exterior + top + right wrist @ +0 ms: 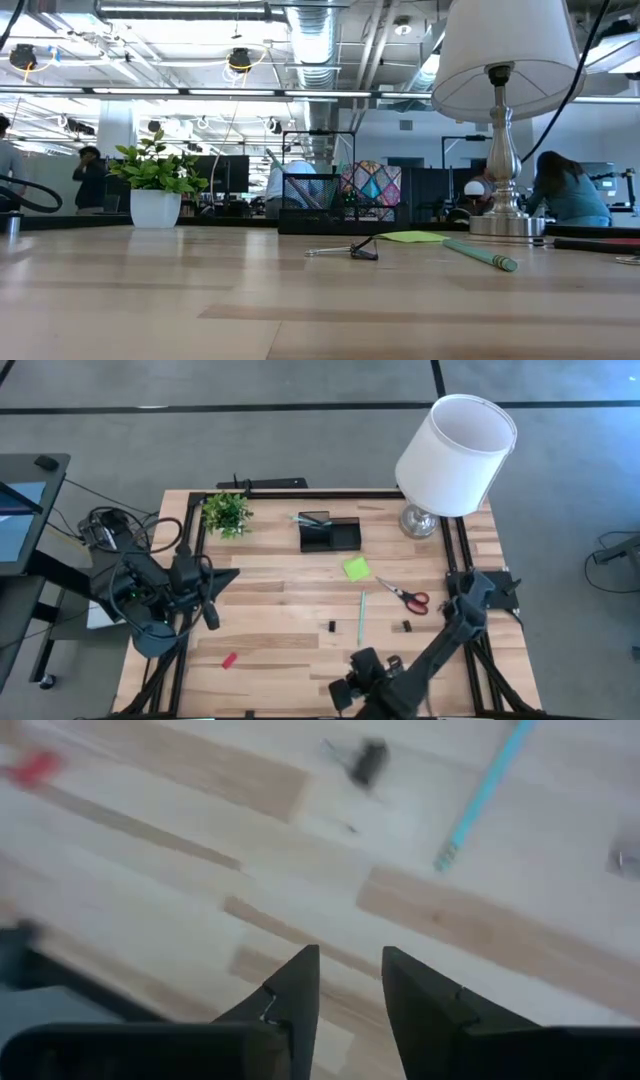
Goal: Pick and place office supplies into organizer
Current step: Put the blue pencil into the black desk organizer
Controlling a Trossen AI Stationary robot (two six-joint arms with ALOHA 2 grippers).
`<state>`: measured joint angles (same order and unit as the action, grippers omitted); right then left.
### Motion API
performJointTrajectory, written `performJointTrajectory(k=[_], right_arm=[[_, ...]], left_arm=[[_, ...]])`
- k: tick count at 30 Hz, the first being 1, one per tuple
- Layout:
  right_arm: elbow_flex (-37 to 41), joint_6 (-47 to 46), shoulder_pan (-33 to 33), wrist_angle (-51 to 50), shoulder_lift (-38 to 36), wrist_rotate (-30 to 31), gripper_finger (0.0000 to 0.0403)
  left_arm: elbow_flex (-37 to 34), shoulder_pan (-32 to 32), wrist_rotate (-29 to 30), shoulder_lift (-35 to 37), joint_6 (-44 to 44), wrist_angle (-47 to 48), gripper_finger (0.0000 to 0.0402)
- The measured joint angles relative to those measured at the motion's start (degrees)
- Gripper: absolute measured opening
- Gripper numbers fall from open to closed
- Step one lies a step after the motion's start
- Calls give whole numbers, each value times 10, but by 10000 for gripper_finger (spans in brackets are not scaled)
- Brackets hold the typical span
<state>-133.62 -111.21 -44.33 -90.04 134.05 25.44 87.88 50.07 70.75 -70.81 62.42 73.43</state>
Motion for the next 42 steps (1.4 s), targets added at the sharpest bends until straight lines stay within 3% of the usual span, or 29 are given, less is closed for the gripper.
performJointTrajectory(k=[7, 11, 16, 21, 26, 28, 32, 34, 38, 42], right_arm=[[0, -88, 12, 0, 59, 11, 125], [1, -93, 34, 0, 78, -5, 137], [0, -92, 51, 0, 77, -10, 143], [0, -102, 55, 0, 77, -61, 130], [1, -86, 43, 1, 38, -50, 115], [0, -55, 47, 0, -2, -20, 110], [0, 45, 56, 0, -75, 133, 101], [5, 117, 62, 2, -105, 173, 94], [116, 147, 67, 2, -183, 181, 80], [307, 24, 49, 0, -284, 178, 69]], left_arm=[[0, 10, -5, 0, -16, 1, 0], [0, 10, -15, 0, -37, 5, 0], [0, 10, -13, 16, -42, 3, 0], [14, 3, -15, 60, -61, 3, 0], [30, 3, -13, 108, -111, 3, 0], [32, 3, -10, 126, -119, 2, 0], [32, 3, -7, 146, -135, 4, 0], [32, 3, -6, 151, -138, 4, 0], [31, 3, -9, 150, -138, 20, 0], [31, 3, -12, 140, -136, 38, 0]])
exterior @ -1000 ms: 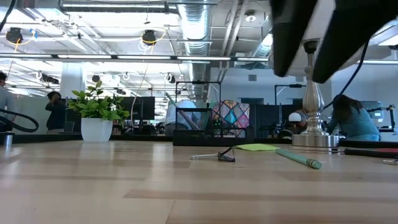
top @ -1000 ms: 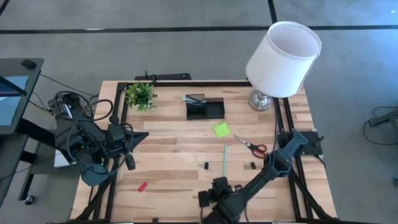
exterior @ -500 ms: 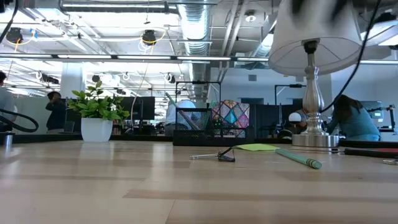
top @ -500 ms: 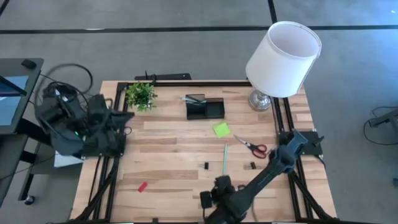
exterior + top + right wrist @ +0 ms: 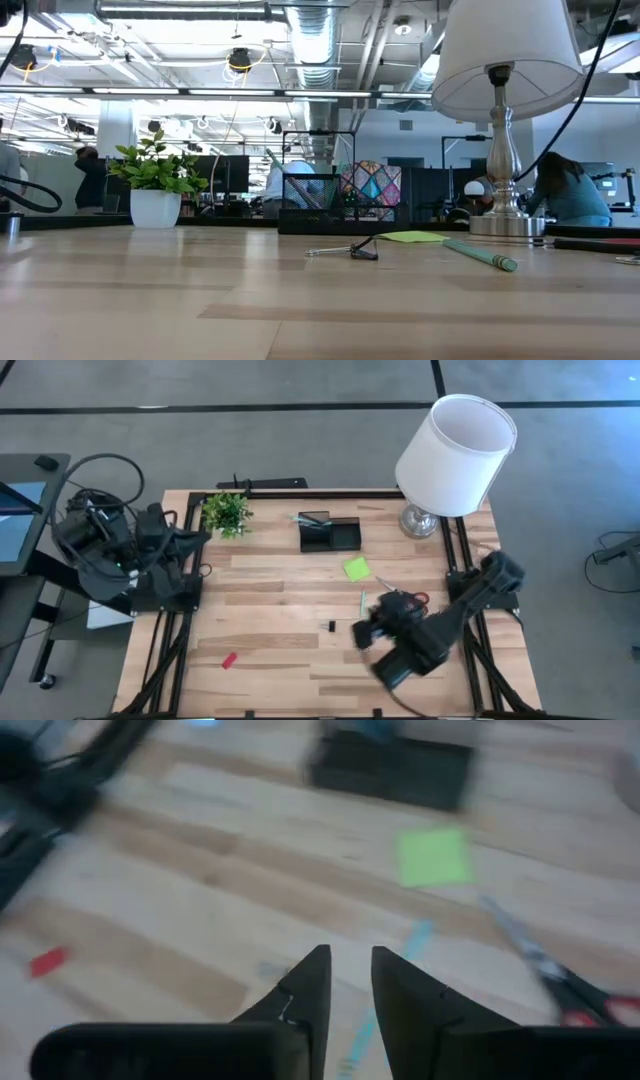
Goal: Pick and place office supplies into organizer
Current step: Put the blue pencil into the black desk organizer
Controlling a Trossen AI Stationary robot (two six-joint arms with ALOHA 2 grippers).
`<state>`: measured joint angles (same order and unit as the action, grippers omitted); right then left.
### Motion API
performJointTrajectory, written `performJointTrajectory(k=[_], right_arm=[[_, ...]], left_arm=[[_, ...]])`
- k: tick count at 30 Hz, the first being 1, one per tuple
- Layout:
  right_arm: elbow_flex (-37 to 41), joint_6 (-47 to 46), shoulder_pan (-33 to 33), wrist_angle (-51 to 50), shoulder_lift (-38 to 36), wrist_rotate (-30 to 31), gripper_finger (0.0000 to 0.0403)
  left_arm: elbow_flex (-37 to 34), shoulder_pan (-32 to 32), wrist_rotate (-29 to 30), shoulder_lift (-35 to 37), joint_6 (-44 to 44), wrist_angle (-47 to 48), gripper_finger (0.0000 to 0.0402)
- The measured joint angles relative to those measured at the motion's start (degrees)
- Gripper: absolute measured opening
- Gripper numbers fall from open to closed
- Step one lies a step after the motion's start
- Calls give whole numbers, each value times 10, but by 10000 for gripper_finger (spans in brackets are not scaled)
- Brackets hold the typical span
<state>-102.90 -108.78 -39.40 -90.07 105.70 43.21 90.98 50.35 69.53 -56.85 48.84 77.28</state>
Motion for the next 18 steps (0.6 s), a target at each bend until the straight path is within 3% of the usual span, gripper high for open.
performJointTrajectory(k=[3, 6, 8, 10, 12, 15, 18], right_arm=[[128, -104, -23, 28, -65, 0, 67], [229, -123, -24, 214, -98, 3, 67], [274, -41, -11, 389, -98, 21, 67], [294, 111, 3, 566, -69, 35, 67], [294, 228, 14, 672, -29, 34, 67], [273, 276, 28, 705, 15, 29, 67], [255, 212, 34, 635, 44, 0, 67]], left_arm=[[0, 0, -1, -7, 0, 3, 0], [0, -1, 2, -10, 0, 4, 0], [0, -6, 2, -12, 0, 4, 0], [0, -14, 9, -13, -1, 4, 0], [0, -22, 13, -13, -3, 4, 0], [0, -32, 13, -12, -2, 4, 0], [0, -38, 9, -13, -3, 4, 0]])
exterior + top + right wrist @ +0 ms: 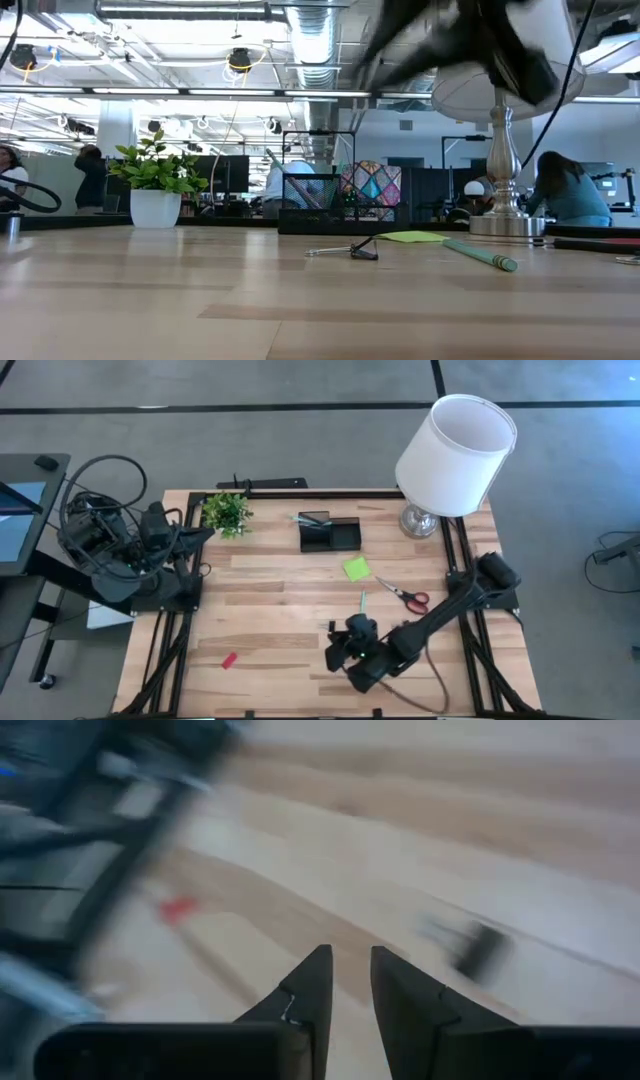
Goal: Pick and place office supplies into organizer
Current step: Put the blue pencil into the black desk organizer
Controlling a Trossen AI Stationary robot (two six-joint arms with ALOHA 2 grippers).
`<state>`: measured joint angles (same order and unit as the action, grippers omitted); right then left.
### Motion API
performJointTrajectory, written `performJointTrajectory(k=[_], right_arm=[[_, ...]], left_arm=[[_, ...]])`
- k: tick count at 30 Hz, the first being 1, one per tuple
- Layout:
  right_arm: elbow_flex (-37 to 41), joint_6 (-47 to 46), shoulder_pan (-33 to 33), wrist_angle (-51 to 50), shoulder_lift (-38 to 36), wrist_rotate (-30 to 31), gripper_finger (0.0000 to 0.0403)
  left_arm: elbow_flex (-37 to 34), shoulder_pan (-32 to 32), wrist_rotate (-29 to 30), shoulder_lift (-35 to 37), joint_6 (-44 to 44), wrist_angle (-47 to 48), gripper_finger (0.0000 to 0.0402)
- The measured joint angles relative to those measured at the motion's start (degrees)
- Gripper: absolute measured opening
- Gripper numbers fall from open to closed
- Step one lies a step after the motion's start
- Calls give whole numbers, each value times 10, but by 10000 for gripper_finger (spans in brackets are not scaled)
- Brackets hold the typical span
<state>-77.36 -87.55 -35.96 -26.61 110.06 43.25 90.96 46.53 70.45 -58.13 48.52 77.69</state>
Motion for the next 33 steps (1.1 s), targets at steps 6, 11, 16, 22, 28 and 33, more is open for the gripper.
performJointTrajectory(k=[6, 11, 16, 22, 28, 33], right_arm=[[-63, -195, -10, -224, 29, -173, 53], [-144, -220, -35, -303, 56, -159, 22], [-179, -218, -33, -379, 78, -180, 5], [-177, -127, -32, -296, 86, -176, 27], [-179, 71, -11, -198, 107, -183, 35], [-179, 94, 20, -198, 113, -276, 35]], left_arm=[[0, -6, -28, 0, -2, 1, 0], [0, -6, -27, 0, -2, 15, 0], [0, -6, -27, 0, -1, 25, 0], [0, -6, -27, 0, 1, 25, 0], [0, -6, -50, -1, 3, 24, 0], [0, -6, -69, -6, 12, 24, 0]])
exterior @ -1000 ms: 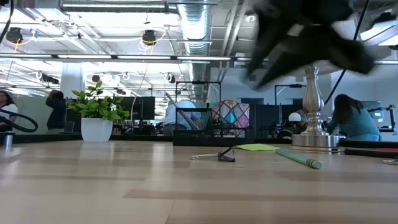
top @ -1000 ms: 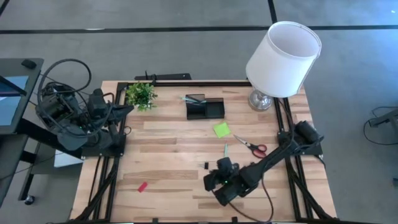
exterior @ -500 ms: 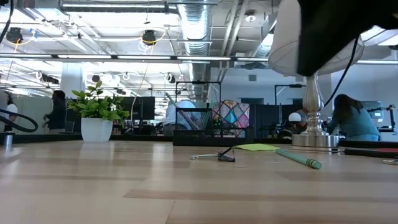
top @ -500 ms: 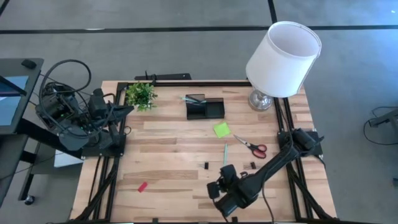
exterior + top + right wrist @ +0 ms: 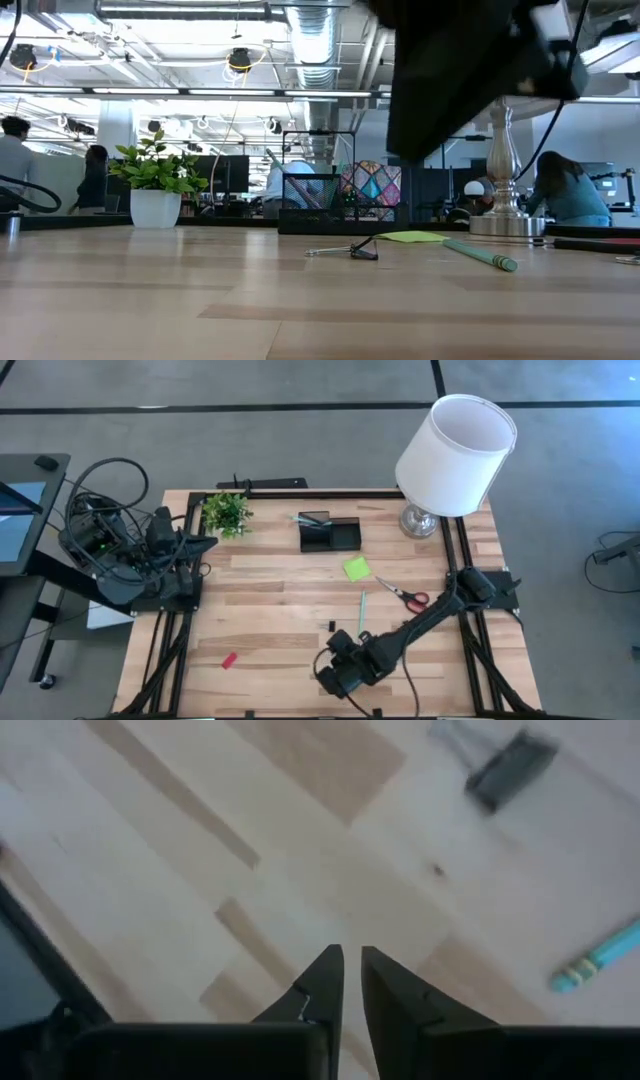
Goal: Pick and place office supplies into organizer
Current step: Put the blue pencil into the black desk organizer
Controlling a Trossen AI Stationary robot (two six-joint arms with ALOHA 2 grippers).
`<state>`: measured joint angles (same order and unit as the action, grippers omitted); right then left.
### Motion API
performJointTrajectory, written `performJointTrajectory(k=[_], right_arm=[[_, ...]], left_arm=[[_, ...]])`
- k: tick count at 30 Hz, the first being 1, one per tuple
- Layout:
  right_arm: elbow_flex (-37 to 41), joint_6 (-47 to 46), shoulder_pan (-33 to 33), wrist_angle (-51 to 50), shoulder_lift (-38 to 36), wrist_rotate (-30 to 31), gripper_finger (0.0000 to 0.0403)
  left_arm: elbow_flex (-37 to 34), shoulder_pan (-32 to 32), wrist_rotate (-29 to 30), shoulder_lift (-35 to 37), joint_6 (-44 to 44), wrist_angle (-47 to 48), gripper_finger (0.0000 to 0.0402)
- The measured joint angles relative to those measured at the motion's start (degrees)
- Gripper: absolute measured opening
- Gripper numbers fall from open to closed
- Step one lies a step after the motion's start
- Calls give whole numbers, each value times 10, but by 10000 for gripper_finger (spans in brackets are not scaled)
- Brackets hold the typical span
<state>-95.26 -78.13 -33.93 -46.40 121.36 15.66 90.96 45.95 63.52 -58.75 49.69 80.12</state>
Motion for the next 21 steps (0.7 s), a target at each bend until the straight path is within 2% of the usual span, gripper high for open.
performJointTrajectory(k=[2, 4, 7, 10, 13, 17, 21], right_arm=[[2, -16, 5, -25, 3, -7, 36], [1, -72, 0, -56, 3, 27, 34], [1, -205, -25, -131, -2, 84, 29], [1, -344, -61, -171, -3, 100, 27], [1, -427, -96, -176, -2, 109, 27], [1, -437, -104, -194, 10, 108, 21], [0, -337, -81, -208, 23, 120, 19]], left_arm=[[0, 0, -8, -2, 2, 0, 0], [0, 0, -18, -5, 2, 1, 0], [-1, 0, -33, -10, 3, 2, 0], [-1, 0, -35, -15, 2, 3, 0], [-1, 0, -33, -17, -2, 7, 0], [-1, 0, -27, -17, -2, 15, 0], [-1, 0, -17, -17, 3, 15, 0]])
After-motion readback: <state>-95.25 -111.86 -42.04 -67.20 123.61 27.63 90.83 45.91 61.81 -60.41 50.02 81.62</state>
